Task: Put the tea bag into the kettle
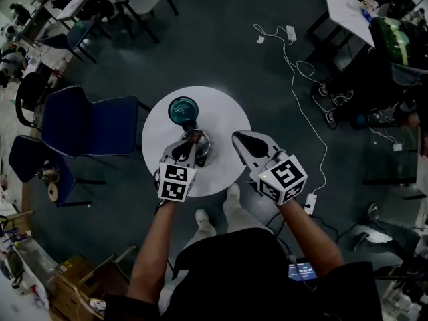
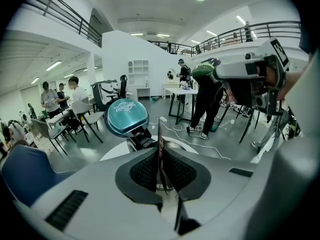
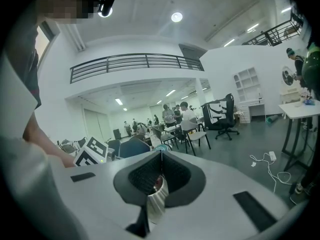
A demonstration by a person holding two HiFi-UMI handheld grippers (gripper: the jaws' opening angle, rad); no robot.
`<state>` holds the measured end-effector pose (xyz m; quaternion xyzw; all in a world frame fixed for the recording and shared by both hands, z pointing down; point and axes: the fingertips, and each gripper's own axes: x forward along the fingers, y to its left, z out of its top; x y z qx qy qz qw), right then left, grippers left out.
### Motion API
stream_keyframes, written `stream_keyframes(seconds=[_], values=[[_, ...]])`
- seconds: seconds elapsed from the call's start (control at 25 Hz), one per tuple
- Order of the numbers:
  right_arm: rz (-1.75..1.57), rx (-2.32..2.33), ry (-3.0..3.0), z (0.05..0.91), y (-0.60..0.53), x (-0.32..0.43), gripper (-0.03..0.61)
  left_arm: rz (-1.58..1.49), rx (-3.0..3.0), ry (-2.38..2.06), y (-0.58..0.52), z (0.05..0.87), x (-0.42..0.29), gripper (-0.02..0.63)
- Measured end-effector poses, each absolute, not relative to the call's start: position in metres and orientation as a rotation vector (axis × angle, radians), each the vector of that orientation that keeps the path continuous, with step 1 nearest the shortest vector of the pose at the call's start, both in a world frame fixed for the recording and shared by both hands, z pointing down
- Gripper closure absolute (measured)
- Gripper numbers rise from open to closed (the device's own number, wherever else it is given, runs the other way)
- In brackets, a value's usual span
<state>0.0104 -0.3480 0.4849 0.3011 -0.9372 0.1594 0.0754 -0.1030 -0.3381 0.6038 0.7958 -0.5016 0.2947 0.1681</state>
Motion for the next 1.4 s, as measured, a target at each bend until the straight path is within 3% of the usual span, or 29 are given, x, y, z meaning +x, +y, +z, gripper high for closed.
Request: stream_keyframes(seconds=[0.72, 1.4], values=[[0.508, 0.903, -2.79, 0.497, -0.348, 0.018, 0.558, 1.019, 2.25, -1.391, -0.34, 0.63, -0.1, 0.575], [0.535, 0.897, -2.766, 0.507, -0.351, 0.018, 0.558, 0.977, 2.275, -1.341, -0.342, 0.634, -0.096, 0.575]])
